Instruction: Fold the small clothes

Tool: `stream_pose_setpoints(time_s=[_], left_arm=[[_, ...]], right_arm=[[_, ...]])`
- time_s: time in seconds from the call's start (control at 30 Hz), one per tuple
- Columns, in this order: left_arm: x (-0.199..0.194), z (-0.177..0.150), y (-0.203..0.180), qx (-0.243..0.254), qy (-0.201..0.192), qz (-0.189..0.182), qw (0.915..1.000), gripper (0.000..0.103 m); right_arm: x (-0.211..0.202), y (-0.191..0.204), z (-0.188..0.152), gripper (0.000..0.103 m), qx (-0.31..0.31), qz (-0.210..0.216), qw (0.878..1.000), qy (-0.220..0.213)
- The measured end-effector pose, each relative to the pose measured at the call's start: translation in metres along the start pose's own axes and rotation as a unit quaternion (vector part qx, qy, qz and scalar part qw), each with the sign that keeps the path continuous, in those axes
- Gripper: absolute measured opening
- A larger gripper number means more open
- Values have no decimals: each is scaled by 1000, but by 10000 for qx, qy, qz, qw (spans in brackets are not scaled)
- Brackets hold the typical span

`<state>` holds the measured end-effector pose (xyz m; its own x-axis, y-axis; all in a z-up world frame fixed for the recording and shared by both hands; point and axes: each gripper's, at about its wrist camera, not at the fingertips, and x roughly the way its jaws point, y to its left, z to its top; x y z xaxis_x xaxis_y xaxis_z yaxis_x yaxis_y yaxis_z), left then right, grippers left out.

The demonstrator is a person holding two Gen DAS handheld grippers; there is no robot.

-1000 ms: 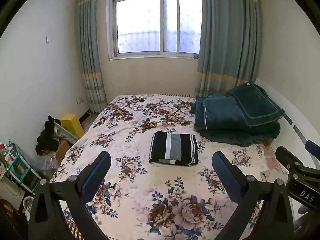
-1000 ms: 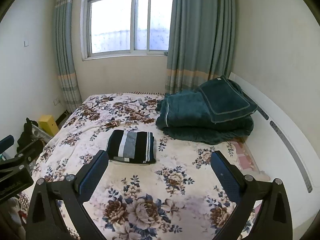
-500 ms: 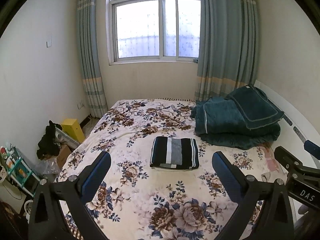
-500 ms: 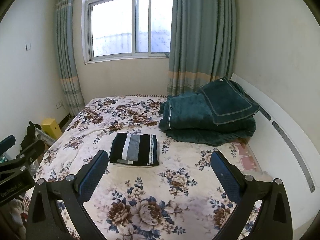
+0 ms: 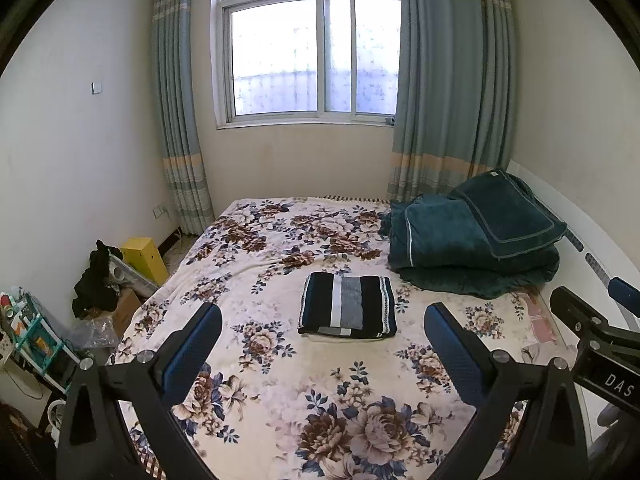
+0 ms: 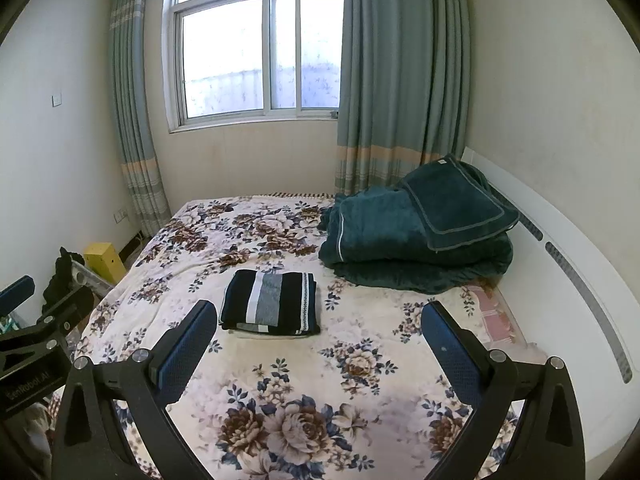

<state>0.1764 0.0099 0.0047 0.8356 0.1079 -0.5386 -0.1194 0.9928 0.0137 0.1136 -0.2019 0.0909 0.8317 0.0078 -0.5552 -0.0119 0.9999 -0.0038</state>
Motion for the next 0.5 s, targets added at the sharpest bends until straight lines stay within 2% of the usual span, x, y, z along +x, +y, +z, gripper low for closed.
stream_pose_setpoints(time_s=[0.5], left_arm=[[-1, 0, -3, 7, -43, 47, 10000, 103]], right_arm=[[2, 5, 1, 103, -42, 35, 10000, -2]])
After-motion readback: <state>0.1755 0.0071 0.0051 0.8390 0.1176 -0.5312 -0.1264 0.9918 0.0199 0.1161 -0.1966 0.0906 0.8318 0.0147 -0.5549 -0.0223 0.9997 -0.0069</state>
